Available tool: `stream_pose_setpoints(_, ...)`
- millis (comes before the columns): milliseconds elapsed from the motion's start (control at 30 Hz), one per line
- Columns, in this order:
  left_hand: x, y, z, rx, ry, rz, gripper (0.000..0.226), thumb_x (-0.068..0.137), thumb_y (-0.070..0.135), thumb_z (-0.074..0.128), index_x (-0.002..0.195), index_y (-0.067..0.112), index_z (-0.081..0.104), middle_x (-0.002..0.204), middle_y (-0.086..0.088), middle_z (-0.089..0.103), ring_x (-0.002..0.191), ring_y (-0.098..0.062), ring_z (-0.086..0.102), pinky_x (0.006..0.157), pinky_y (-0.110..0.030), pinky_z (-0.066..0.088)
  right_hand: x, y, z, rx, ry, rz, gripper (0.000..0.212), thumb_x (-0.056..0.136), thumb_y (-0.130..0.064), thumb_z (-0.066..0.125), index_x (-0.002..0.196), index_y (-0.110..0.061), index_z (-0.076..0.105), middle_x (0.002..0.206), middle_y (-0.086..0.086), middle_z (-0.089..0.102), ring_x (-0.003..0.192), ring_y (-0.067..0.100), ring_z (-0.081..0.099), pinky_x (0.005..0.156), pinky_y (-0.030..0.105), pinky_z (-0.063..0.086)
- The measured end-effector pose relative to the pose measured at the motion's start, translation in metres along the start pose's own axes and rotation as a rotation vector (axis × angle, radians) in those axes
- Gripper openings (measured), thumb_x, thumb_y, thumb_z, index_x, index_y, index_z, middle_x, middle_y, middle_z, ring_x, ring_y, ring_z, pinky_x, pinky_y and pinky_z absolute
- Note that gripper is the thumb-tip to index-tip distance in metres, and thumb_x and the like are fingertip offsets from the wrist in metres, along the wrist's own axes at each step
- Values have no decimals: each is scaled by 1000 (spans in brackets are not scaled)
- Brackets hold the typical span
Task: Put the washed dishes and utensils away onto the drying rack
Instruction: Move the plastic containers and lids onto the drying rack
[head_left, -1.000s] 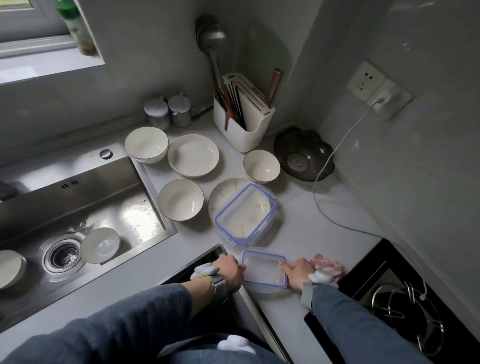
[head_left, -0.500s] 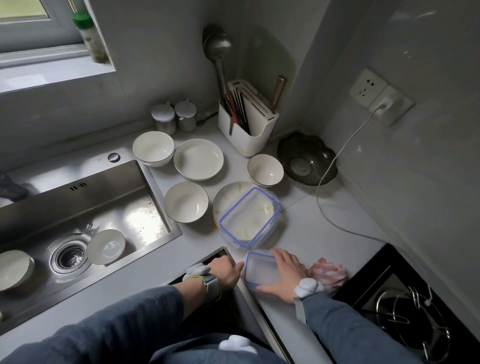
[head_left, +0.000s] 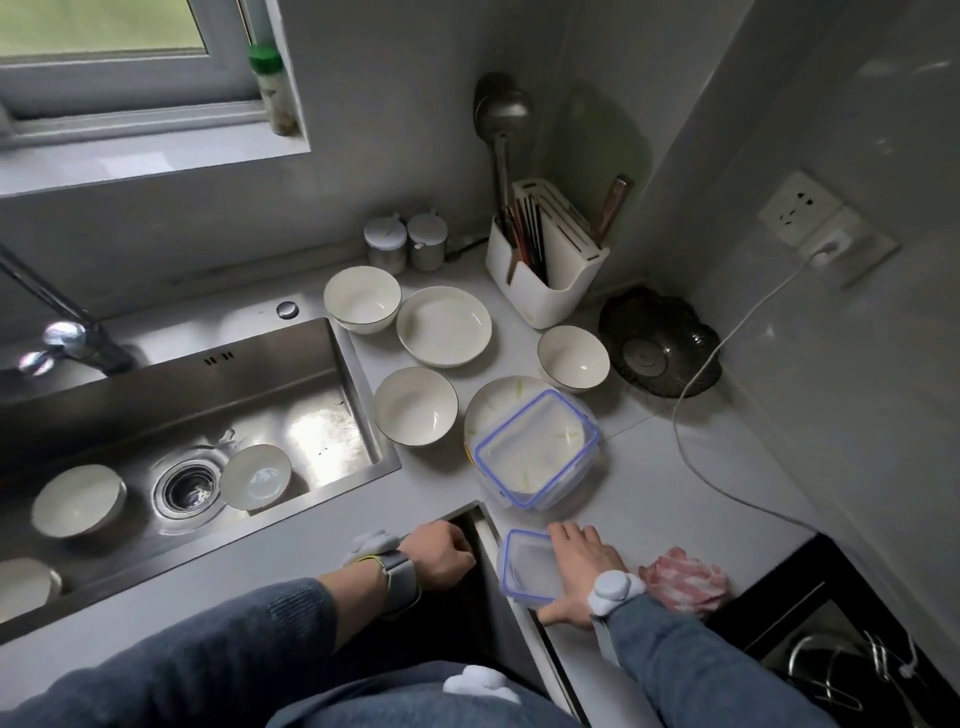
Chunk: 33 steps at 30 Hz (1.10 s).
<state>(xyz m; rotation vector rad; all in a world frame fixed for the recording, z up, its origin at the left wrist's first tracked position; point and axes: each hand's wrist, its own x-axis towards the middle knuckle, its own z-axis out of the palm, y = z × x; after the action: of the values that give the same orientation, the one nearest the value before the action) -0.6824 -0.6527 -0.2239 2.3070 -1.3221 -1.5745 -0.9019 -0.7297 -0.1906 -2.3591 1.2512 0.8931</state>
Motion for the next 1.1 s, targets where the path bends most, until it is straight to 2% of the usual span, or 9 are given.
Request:
stream_pose_setpoints(200, -15, -10, -26, -107, 50, 26, 21, 84, 25, 62, 100, 30, 75, 87, 9, 71, 92, -15, 70, 85, -26, 56, 6, -27, -29, 87, 43, -66, 87, 57, -66, 70, 127, -24, 40, 126, -4, 46, 117, 24, 46, 90, 38, 45)
stream_pose_setpoints(333, -34, -28, -50, -141, 189, 60, 37, 85, 22, 63, 122, 26, 65, 114, 7, 70, 98, -14, 67, 95, -28, 53, 13, -53, -54, 150, -4, -152, 96, 55, -72, 70, 133, -24, 41, 133, -3, 48, 123, 23, 47, 96, 36, 45)
stream_pose_setpoints(400, -47, -35, -65, -163, 222, 119, 64, 75, 30, 71, 137, 26, 53, 131, 9, 58, 103, -11, 64, 99, -29, 52, 19, -68, -68, 157, -25, -209, 101, 54, -74, 71, 137, -26, 40, 136, -3, 50, 124, 23, 47, 100, 39, 46)
stream_pose_setpoints(467, -67, -47, -85, -160, 218, 205, 96, 61, 49, 75, 149, 29, 40, 143, 10, 43, 122, -12, 56, 106, -30, 48, 23, -96, -83, 137, -8, -283, 109, 56, -72, 73, 146, -27, 32, 141, -4, 46, 129, 23, 43, 104, 42, 44)
stream_pose_setpoints(533, -80, -56, -100, 8, 189, 310, 107, 60, 57, 73, 155, 30, 31, 153, 9, 34, 138, -12, 42, 118, -33, 37, 29, -118, -93, 112, 48, -337, 111, 57, -68, 75, 148, -26, 27, 140, -3, 45, 126, 24, 42, 104, 42, 44)
stream_pose_setpoints(633, -100, -80, -113, 186, 283, 322, 108, 62, 55, 68, 158, 26, 26, 159, 6, 28, 143, -16, 32, 121, -31, 29, 34, -162, -116, 110, 66, -471, 114, 55, -61, 75, 150, -29, 22, 141, -5, 44, 126, 22, 41, 102, 40, 45)
stream_pose_setpoints(767, -116, -108, -129, 245, 486, 262, 102, 68, 40, 79, 155, 22, 29, 154, 3, 35, 138, -21, 36, 115, -32, 35, 42, -207, -135, 111, 117, -633, 114, 55, -55, 76, 152, -30, 22, 146, -6, 42, 133, 20, 38, 108, 36, 42)
stream_pose_setpoints(867, -135, -139, -146, 187, 618, 190, 99, 66, 37, 79, 152, 24, 33, 149, 7, 37, 132, -17, 36, 110, -22, 34, 46, -246, -147, 89, 162, -746, 107, 60, -50, 77, 151, -32, 23, 145, -9, 39, 134, 18, 36, 104, 31, 41)
stream_pose_setpoints(1100, -188, -214, -187, 53, 819, 86, 97, 62, 54, 80, 146, 31, 38, 141, 13, 41, 125, -11, 42, 106, -29, 44, 59, -337, -165, 139, 156, -814, 111, 58, -50, 77, 152, -32, 22, 144, -8, 42, 130, 17, 46, 107, 33, 45)
